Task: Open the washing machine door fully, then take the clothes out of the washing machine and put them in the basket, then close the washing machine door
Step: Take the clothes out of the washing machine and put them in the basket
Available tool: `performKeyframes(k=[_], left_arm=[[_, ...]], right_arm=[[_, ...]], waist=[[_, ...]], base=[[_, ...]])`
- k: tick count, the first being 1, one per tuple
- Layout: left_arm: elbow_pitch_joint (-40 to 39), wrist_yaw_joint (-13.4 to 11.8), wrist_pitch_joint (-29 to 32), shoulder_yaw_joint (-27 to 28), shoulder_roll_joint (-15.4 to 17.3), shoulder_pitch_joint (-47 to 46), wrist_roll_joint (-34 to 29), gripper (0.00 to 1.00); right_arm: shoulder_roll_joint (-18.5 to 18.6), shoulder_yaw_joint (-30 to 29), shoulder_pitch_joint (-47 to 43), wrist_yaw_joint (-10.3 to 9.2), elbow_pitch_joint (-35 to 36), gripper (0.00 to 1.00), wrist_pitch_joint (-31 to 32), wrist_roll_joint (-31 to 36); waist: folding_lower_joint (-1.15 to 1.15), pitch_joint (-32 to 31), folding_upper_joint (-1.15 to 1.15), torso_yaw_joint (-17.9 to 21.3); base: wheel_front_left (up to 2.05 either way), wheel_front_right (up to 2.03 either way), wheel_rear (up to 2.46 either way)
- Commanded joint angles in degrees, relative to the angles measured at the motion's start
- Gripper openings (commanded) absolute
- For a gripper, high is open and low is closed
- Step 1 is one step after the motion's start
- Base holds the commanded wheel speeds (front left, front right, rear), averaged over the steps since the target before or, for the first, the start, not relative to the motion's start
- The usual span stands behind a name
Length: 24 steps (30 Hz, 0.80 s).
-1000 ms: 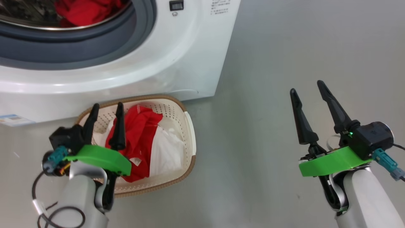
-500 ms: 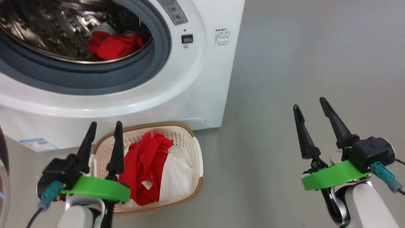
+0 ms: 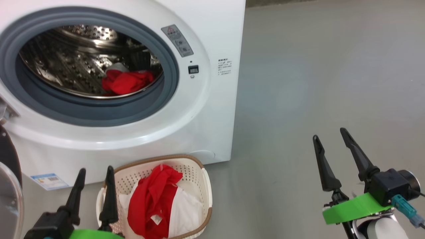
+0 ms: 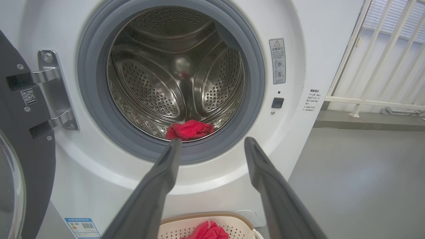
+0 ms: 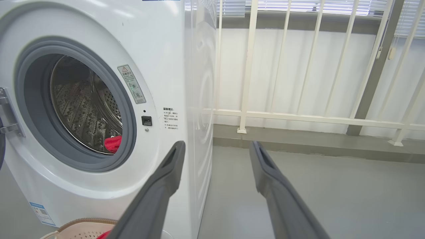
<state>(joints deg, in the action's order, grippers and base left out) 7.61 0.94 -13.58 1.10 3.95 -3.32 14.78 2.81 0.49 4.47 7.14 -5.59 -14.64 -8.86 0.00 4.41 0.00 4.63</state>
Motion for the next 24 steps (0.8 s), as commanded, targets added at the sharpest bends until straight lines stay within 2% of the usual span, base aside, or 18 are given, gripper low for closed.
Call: performKeyframes(k=[1,11,24], left_arm=[[-2.31,-0.64,0.28,2.15,1.1,0.21,0.09,1.0],[-8.05,-2.7,1.48,2.86,1.44,7.69,0.01,1.0],[-8.41,-3.51,2.95,2.07,1.73,8.97,0.0,1.0]], right_arm=[[0.07,0.92,0.07,0.35,1.72,1.0,-0.36,0.79],[0.07,0.06,-4.09,0.35,2.52,1.0,-0.36,0.53],[0.07,0.64,-5.03,0.35,2.4,1.0,-0.36,0.27]], waist=[[0.0,-1.89,0.0,0.75],[0.0,-5.23,0.0,1.98],[0.0,-5.56,0.0,2.37]], base=[[0.0,0.0,0.0],[0.0,0.0,0.0],[0.0,0.0,0.0]])
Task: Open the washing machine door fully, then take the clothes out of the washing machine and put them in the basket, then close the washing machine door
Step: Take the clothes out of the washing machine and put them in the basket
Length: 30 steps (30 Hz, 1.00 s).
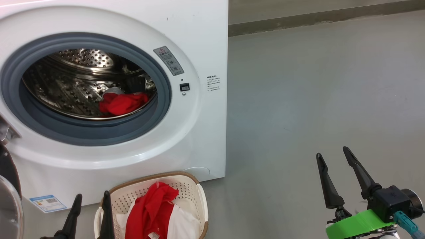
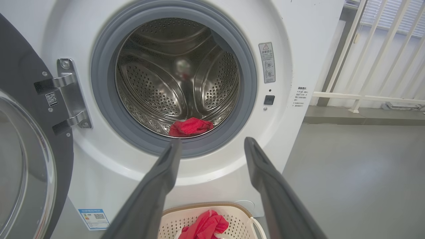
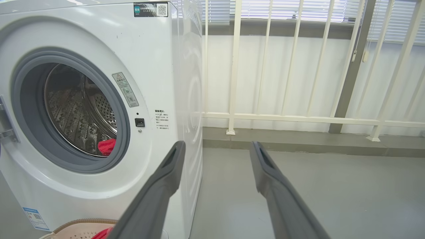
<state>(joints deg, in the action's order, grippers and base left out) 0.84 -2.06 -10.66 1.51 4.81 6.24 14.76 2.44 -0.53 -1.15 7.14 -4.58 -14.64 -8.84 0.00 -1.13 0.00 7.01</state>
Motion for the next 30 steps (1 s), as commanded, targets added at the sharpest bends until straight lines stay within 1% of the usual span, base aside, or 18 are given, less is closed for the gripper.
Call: performKeyframes(k=[1,16,22,30], left_arm=[[-1.6,-0.53,0.02,1.62,0.86,-0.58,0.1,1.0],[-2.14,-0.72,0.06,1.46,1.23,-1.75,1.25,1.0],[-2.41,-0.45,0.71,1.04,1.44,-4.9,1.97,1.0],[0.01,1.21,0.07,0.72,2.1,-11.27,3.66,1.0]], right_arm=[[0.43,1.73,0.55,0.35,1.35,1.0,-0.36,0.24],[0.43,2.54,0.6,0.35,1.09,1.0,-0.36,0.28],[0.43,2.96,1.46,0.35,1.32,1.0,-0.36,0.19],[0.43,3.55,3.74,0.35,1.7,1.0,-0.36,0.28]], waist=[[0.0,-0.02,0.0,-0.03],[0.0,1.63,0.0,-0.61],[0.0,4.55,0.0,-1.35],[0.0,9.9,0.0,-2.3]], base=[[0.0,0.0,0.0],[0.0,0.0,0.0],[0.0,0.0,0.0],[0.0,0.0,0.0]])
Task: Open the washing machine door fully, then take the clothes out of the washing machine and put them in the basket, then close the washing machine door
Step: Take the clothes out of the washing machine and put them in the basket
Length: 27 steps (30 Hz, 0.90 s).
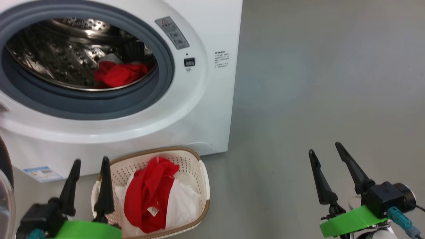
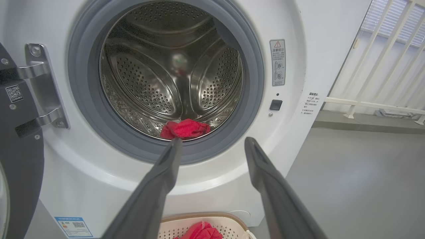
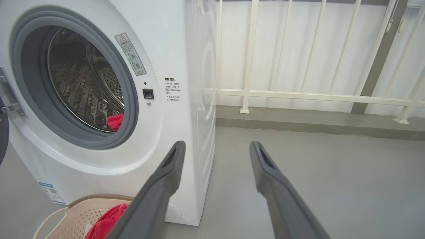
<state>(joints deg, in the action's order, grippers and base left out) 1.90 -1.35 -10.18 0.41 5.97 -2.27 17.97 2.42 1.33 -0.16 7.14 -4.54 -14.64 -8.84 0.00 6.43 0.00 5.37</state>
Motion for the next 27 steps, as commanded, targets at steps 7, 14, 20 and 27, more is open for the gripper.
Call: performKeyframes(k=[7,14,20,27], left_arm=[[3.88,1.64,-1.2,1.57,2.0,-10.93,1.04,1.0],[7.56,1.9,-1.57,2.06,3.57,-18.34,1.21,1.0],[12.1,2.57,-1.28,2.27,5.43,-25.99,1.56,1.0],[18.68,4.84,-0.89,3.22,6.42,-35.4,5.01,1.0]], right_arm=[[0.45,2.61,4.92,0.35,1.92,1.0,-0.36,-0.53],[0.45,3.18,6.87,0.35,1.84,1.0,-0.36,-1.1],[0.45,3.52,8.45,0.35,1.92,1.0,-0.36,-1.17],[0.45,3.78,10.59,0.35,2.46,1.0,-0.36,-0.72]], waist=[[0.0,7.32,0.0,-0.66],[0.0,11.18,0.0,0.21],[0.0,14.94,0.0,0.75],[0.0,19.54,0.0,1.37]], base=[[0.0,0.0,0.0],[0.0,0.0,0.0],[0.0,0.0,0.0],[0.0,0.0,0.0]])
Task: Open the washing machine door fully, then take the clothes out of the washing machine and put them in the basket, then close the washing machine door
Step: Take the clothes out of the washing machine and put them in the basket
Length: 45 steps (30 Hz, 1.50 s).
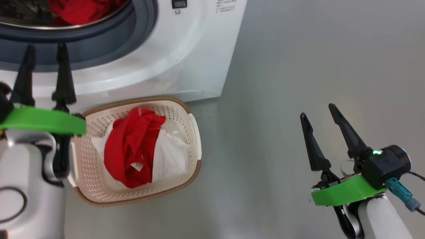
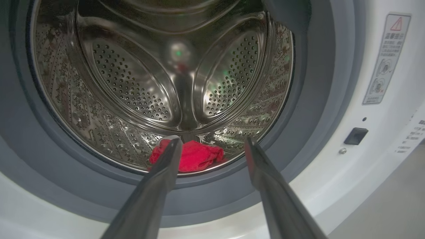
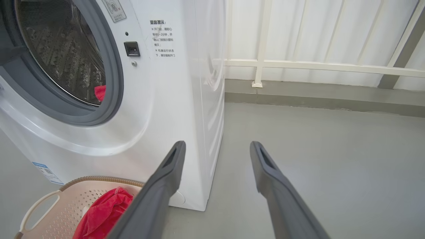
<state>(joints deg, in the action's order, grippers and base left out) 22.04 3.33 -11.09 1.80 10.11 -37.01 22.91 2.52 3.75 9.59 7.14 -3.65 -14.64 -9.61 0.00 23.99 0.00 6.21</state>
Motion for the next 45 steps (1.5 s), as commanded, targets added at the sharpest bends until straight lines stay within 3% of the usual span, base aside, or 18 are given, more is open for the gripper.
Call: performKeyframes(k=[1,21,45], left_arm=[[-0.52,0.39,-0.03,1.88,2.59,-2.03,0.29,1.0],[20.08,2.41,-0.58,-1.88,6.53,-27.17,-0.78,1.0],[40.37,3.3,6.51,-7.51,10.96,-42.17,-2.61,1.0]], right_arm=[[0.36,1.46,1.11,0.35,1.65,1.0,-0.36,0.11],[0.36,2.49,5.45,0.35,2.23,1.0,-0.36,0.75],[0.36,4.23,5.57,0.35,2.44,1.0,-0.36,0.02]], waist=[[0.0,2.63,0.0,0.6],[0.0,12.77,0.0,1.85],[0.0,15.84,0.0,5.56]], base=[[0.0,0.0,0.0],[0.0,0.0,0.0],[0.0,0.0,0.0]])
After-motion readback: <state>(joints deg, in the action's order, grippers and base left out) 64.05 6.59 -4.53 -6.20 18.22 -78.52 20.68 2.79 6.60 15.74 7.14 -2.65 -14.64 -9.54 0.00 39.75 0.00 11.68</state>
